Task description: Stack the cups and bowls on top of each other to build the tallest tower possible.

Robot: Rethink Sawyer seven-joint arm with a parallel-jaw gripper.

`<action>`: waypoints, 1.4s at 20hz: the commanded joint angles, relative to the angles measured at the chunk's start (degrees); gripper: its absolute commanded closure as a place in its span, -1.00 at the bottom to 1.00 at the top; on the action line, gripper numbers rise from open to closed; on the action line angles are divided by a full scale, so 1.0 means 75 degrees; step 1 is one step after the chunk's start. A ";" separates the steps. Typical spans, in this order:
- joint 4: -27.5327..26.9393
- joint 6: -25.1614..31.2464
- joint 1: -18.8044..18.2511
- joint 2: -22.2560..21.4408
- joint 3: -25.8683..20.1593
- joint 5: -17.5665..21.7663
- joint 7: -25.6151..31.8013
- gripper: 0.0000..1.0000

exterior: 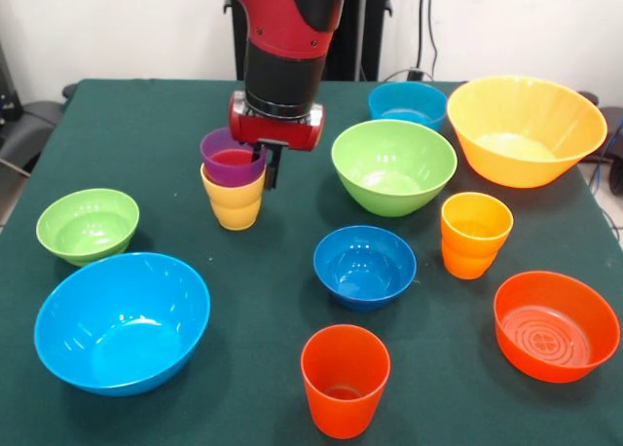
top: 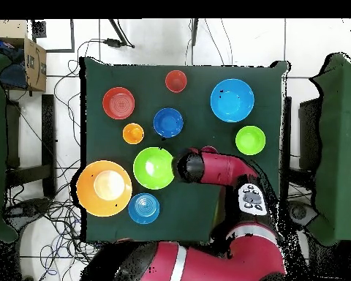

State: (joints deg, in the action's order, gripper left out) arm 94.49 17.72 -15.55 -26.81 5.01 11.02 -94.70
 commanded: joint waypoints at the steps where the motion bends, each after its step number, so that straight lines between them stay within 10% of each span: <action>1: -0.1128 0.0902 0.0138 0.0317 -0.0849 -0.0170 -0.0369 1.00; 28: -0.1376 0.1220 0.0795 0.0401 -0.0392 -0.0824 -0.0893 1.00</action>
State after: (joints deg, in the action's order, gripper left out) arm 86.06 23.17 -10.84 -24.49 4.92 5.40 -94.70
